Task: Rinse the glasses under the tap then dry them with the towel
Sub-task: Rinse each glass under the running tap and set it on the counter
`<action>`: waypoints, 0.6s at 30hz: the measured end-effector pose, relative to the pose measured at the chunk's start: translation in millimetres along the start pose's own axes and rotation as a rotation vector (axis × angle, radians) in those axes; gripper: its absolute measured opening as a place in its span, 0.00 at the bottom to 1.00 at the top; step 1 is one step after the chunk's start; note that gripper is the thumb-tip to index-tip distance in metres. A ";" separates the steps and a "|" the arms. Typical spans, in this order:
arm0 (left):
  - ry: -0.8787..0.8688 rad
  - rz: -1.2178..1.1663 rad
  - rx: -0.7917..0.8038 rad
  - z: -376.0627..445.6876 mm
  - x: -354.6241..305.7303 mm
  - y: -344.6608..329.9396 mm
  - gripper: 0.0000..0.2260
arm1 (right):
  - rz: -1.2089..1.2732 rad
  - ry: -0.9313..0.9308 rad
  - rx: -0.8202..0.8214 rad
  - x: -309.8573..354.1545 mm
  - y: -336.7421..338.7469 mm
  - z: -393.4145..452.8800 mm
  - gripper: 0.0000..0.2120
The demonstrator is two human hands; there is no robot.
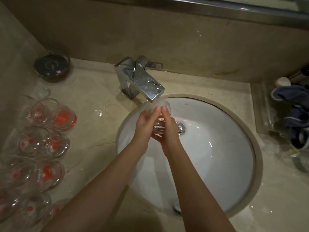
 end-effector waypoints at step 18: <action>-0.075 -0.011 -0.045 9.5 2.5 -5.3 0.22 | 0.071 -0.117 0.040 -2.5 -1.0 10.5 0.29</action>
Point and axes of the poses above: each hand's wrist, its own z-axis towards the middle knuckle, its own y-axis out of the back of the hand, x = y × z, the point moved 3 cm from there along z, towards the middle knuckle, and after that the axes turned 14 degrees about -x, right-handed, at the moved point
